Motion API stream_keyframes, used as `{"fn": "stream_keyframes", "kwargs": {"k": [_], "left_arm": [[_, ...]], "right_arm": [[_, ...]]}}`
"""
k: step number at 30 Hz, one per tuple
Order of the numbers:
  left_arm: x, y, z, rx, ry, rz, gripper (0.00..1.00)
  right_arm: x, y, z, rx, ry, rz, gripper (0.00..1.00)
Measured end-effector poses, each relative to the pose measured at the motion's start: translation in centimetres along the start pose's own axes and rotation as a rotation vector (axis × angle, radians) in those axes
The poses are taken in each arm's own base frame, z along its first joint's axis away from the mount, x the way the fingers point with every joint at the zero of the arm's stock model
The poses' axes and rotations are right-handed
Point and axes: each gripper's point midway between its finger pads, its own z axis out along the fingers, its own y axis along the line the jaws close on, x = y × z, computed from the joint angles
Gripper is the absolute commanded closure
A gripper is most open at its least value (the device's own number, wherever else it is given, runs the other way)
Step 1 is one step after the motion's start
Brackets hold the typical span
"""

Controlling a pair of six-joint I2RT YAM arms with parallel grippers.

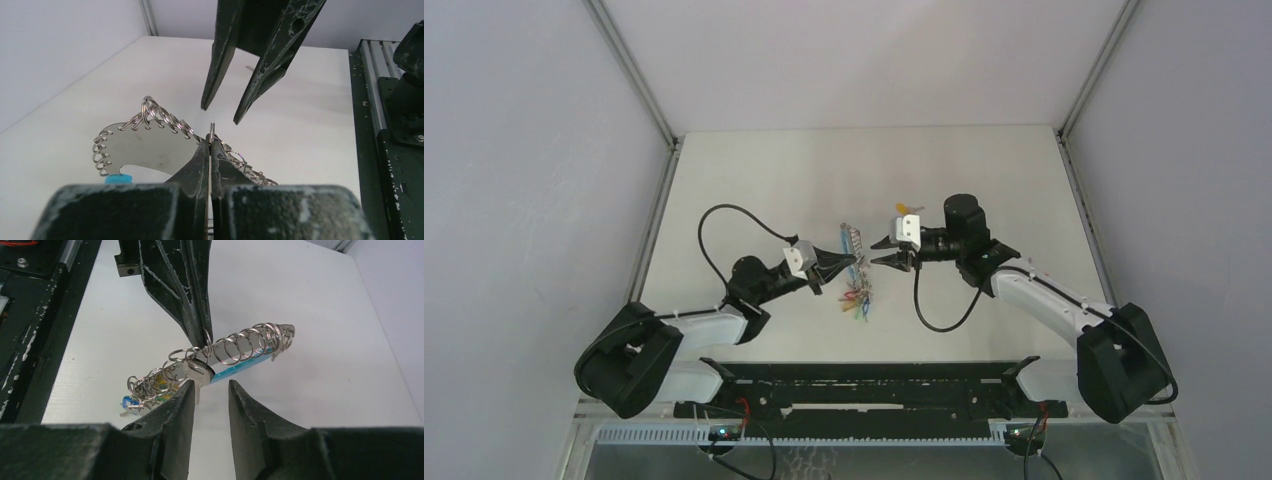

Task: Put the keys on the keyring

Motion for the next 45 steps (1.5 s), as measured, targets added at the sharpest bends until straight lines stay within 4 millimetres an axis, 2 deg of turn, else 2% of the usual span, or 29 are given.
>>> {"fn": "stream_keyframes", "kwargs": {"k": [5,11,17,25,33,45], "left_arm": [[-0.6,-0.2,0.1,0.017,-0.024,0.016,1.00],[-1.0,-0.5,0.2,0.038,-0.044,0.023,1.00],[-1.2,-0.8,0.2,0.059,-0.056,0.017,1.00],[-1.2,-1.3,0.2,0.087,-0.058,0.020,1.00],[-1.0,-1.8,0.2,0.114,-0.053,0.015,1.00],[-0.9,-2.2,0.2,0.136,-0.050,0.001,1.00]], "right_arm": [[0.6,0.6,0.4,-0.056,-0.026,0.029,0.64],[1.7,1.7,1.1,-0.128,-0.038,0.078,0.63],[2.1,1.9,1.4,-0.152,-0.046,0.100,0.65],[1.7,1.2,0.9,-0.144,-0.073,0.103,0.64],[1.0,1.5,1.0,-0.183,-0.110,0.089,0.63],[0.1,1.8,1.3,-0.259,-0.132,0.057,0.73]]}}
